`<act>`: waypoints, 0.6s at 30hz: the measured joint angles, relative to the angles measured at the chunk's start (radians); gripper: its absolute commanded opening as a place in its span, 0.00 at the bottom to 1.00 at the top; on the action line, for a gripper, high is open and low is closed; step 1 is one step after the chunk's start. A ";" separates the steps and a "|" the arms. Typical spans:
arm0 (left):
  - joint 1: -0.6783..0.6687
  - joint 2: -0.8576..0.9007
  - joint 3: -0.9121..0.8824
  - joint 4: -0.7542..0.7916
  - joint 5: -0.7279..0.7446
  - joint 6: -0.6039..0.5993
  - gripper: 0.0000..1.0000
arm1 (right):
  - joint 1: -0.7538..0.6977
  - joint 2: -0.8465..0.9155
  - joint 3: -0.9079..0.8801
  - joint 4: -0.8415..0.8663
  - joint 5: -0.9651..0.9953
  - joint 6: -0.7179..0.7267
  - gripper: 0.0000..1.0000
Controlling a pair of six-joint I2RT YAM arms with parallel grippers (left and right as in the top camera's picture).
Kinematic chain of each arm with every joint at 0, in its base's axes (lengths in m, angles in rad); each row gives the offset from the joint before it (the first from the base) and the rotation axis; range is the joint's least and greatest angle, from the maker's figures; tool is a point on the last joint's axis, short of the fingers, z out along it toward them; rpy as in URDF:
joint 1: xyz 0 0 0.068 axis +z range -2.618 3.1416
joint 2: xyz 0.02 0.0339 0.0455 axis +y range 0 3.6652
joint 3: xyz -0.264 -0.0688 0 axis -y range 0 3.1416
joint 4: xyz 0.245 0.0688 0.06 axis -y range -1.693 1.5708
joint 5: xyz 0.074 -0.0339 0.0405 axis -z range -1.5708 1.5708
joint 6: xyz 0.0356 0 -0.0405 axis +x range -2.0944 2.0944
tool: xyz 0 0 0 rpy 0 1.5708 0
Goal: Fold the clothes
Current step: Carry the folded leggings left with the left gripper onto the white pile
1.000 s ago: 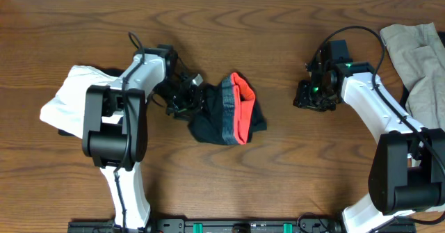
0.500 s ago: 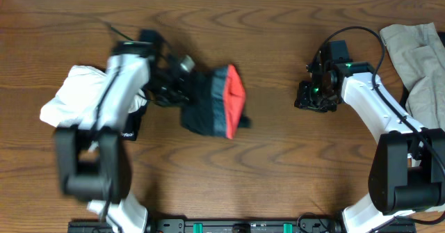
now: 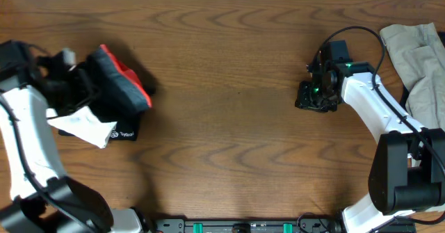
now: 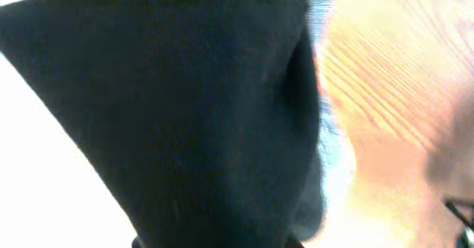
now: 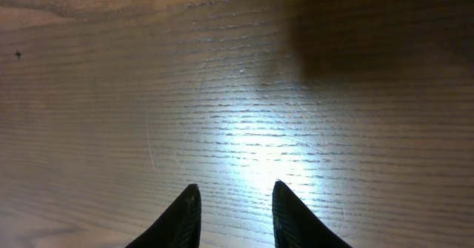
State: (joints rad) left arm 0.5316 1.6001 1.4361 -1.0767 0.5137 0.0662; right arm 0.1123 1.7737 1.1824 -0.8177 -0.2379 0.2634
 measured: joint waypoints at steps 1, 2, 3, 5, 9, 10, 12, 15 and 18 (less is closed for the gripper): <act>0.028 0.019 -0.001 0.010 -0.005 0.002 0.06 | 0.000 0.000 0.000 -0.001 0.000 0.000 0.31; 0.047 0.034 -0.002 0.013 -0.007 0.004 0.06 | 0.000 0.000 0.000 -0.002 0.001 0.000 0.31; 0.068 0.051 -0.002 0.013 -0.010 0.007 0.06 | 0.000 0.000 0.000 -0.005 0.001 0.000 0.31; 0.107 0.085 -0.002 0.015 -0.016 0.011 0.09 | 0.000 0.000 0.000 -0.008 0.002 0.000 0.30; 0.160 0.134 -0.003 0.017 -0.044 0.010 0.39 | 0.000 0.000 0.000 -0.006 0.003 0.000 0.31; 0.168 0.142 -0.003 0.019 -0.061 0.003 0.68 | 0.000 0.000 0.000 -0.006 0.003 0.000 0.30; 0.182 0.150 -0.003 0.023 -0.098 -0.024 0.88 | 0.000 0.000 0.000 -0.007 0.003 0.000 0.31; 0.196 0.150 -0.003 0.010 -0.129 -0.058 0.89 | 0.000 0.000 0.000 -0.008 0.003 0.000 0.32; 0.204 0.150 0.009 -0.063 -0.128 -0.069 0.89 | -0.001 0.000 0.000 -0.008 -0.005 0.000 0.33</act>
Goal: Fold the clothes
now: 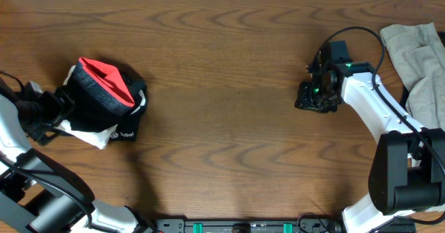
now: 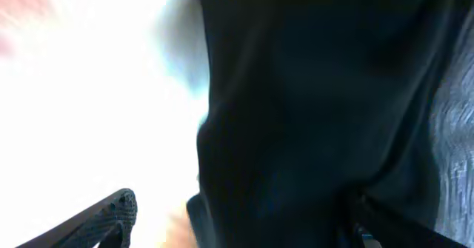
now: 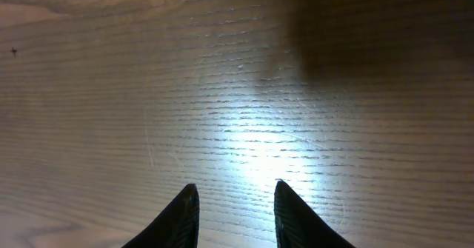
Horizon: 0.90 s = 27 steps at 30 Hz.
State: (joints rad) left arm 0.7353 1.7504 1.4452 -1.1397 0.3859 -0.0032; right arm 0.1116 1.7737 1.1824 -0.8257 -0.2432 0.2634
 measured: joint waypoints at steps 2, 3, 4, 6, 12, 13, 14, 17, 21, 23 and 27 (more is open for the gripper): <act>-0.008 -0.002 0.038 -0.054 0.018 0.012 0.89 | -0.008 -0.002 0.000 0.002 -0.025 0.000 0.34; -0.014 -0.008 0.059 -0.070 0.029 0.024 0.88 | -0.013 -0.003 0.000 0.006 -0.036 0.000 0.35; -0.030 -0.020 0.092 -0.095 0.046 0.047 0.87 | -0.025 -0.011 0.000 0.016 -0.061 -0.002 0.36; -0.065 -0.062 0.141 -0.124 0.077 0.091 0.86 | -0.048 -0.038 0.000 0.040 -0.105 -0.011 0.38; -0.330 -0.340 0.225 -0.141 0.127 0.272 0.85 | -0.109 -0.278 0.000 0.121 -0.222 -0.064 0.46; -0.398 -0.403 0.229 -0.143 0.126 0.295 0.85 | -0.111 -0.346 0.000 0.127 -0.234 -0.081 0.49; -0.437 -0.443 0.231 -0.145 0.123 0.310 0.86 | -0.111 -0.395 0.002 0.129 -0.242 -0.088 0.53; -0.571 -0.560 0.226 -0.148 0.059 0.316 0.98 | -0.110 -0.554 0.003 0.130 -0.248 -0.113 0.99; -0.699 -0.655 0.175 -0.151 -0.064 0.254 0.98 | -0.110 -0.729 0.006 0.094 -0.201 -0.138 0.99; -0.730 -0.679 0.135 -0.153 -0.113 0.223 0.98 | -0.110 -0.783 0.008 0.061 -0.180 -0.143 0.99; -0.756 -0.678 0.069 -0.167 -0.168 0.186 0.98 | -0.110 -0.859 0.008 -0.018 -0.155 -0.145 0.99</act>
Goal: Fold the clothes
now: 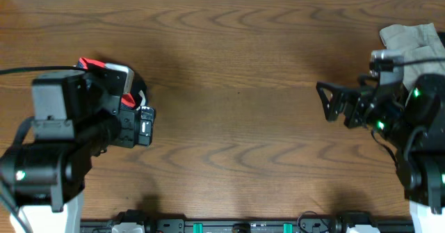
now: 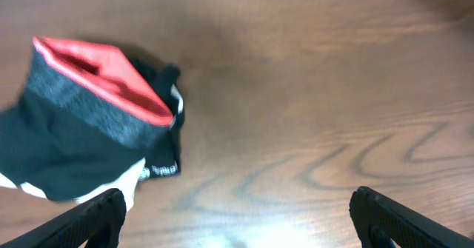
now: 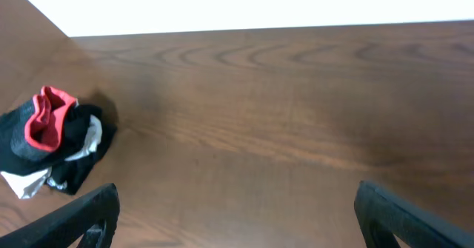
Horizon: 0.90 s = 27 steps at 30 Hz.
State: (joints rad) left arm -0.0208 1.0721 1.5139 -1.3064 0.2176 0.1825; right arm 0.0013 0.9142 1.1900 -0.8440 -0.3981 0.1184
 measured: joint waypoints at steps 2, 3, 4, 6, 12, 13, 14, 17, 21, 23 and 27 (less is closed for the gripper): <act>-0.001 0.015 -0.013 -0.001 -0.016 -0.007 0.98 | 0.000 -0.024 0.000 -0.030 0.007 -0.001 0.99; -0.001 0.021 -0.015 -0.002 -0.022 -0.008 0.98 | 0.000 -0.032 0.000 -0.043 0.010 -0.002 0.99; -0.001 0.025 -0.015 -0.001 -0.024 -0.011 0.98 | 0.000 -0.040 0.000 -0.058 0.012 -0.002 0.99; -0.001 0.029 -0.015 0.000 -0.032 -0.016 0.98 | 0.000 -0.049 0.000 -0.085 0.013 -0.002 0.99; -0.001 0.033 -0.015 0.000 -0.039 -0.025 0.98 | 0.000 -0.050 0.000 -0.142 0.015 -0.002 0.99; -0.001 0.033 -0.015 0.000 -0.039 -0.026 0.98 | 0.000 -0.050 0.000 -0.148 0.016 -0.002 0.99; -0.001 0.033 -0.015 0.000 -0.039 -0.026 0.98 | 0.001 -0.050 0.000 -0.154 0.017 -0.002 0.99; -0.001 0.033 -0.015 0.000 -0.039 -0.026 0.98 | 0.011 -0.051 0.000 -0.162 0.019 -0.002 0.99; -0.001 0.033 -0.015 0.000 -0.041 -0.026 0.98 | 0.025 -0.090 -0.010 -0.173 0.031 -0.009 0.99; -0.001 0.033 -0.016 0.000 -0.042 -0.026 0.98 | 0.025 -0.154 -0.049 -0.127 0.063 -0.021 0.99; -0.001 0.034 -0.016 0.000 -0.042 -0.026 0.98 | 0.025 -0.336 -0.205 0.026 0.149 -0.032 0.99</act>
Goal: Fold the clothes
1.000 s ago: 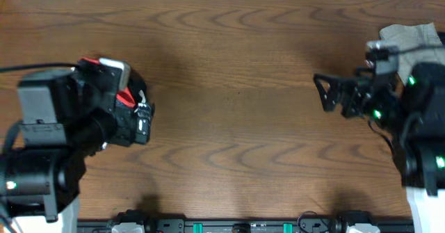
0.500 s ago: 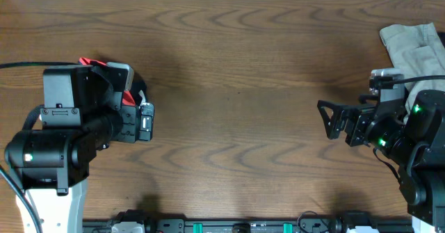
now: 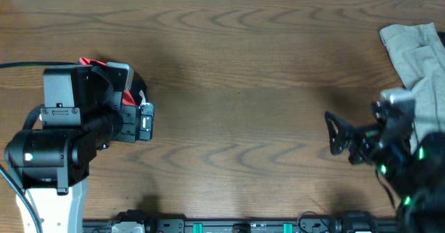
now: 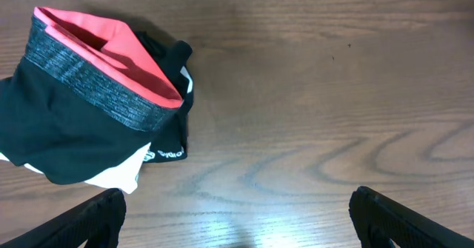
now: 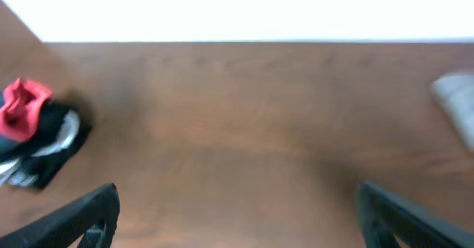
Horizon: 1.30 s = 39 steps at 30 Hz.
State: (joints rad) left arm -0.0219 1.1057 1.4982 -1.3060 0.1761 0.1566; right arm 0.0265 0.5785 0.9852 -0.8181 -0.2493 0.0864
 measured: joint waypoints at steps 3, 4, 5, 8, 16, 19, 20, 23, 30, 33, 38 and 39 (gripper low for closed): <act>-0.001 0.000 0.000 0.000 -0.001 0.000 0.98 | 0.000 -0.142 -0.166 0.069 0.056 -0.002 0.99; -0.001 0.001 0.000 0.000 0.000 0.000 0.98 | 0.000 -0.191 -0.234 0.082 0.074 -0.004 0.99; -0.001 0.002 0.000 0.000 0.000 0.000 0.98 | 0.000 -0.227 -0.286 0.083 0.087 -0.004 0.99; -0.001 0.003 -0.001 0.000 0.000 0.000 0.98 | 0.000 -0.354 -0.472 0.092 0.120 -0.004 0.99; -0.001 0.004 -0.001 0.000 0.000 0.000 0.98 | 0.000 -0.561 -0.719 0.114 0.130 0.001 0.99; -0.001 0.004 -0.001 0.000 0.000 0.000 0.98 | 0.000 -0.562 -0.758 0.132 0.129 0.001 0.99; -0.001 0.004 -0.001 0.000 0.000 0.000 0.98 | 0.000 -0.562 -0.772 0.136 0.129 0.002 0.99; -0.001 0.004 -0.001 0.000 0.000 0.000 0.98 | 0.000 -0.562 -0.806 0.146 0.126 0.004 0.99; -0.001 0.004 -0.001 0.000 0.000 0.000 0.98 | 0.000 -0.562 -0.823 0.141 0.127 0.005 0.99; -0.001 0.004 -0.001 0.000 0.000 0.000 0.98 | 0.000 -0.562 -0.823 0.141 0.127 0.005 0.99; -0.001 0.004 -0.001 0.000 0.000 0.000 0.98 | 0.000 -0.562 -0.823 0.141 0.127 0.005 0.99; -0.001 0.004 -0.001 0.000 0.000 0.000 0.98 | 0.000 -0.562 -0.823 0.142 0.127 0.005 0.99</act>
State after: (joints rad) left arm -0.0227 1.1099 1.4975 -1.3060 0.1761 0.1566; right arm 0.0265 0.0166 0.1623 -0.6765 -0.1226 0.0910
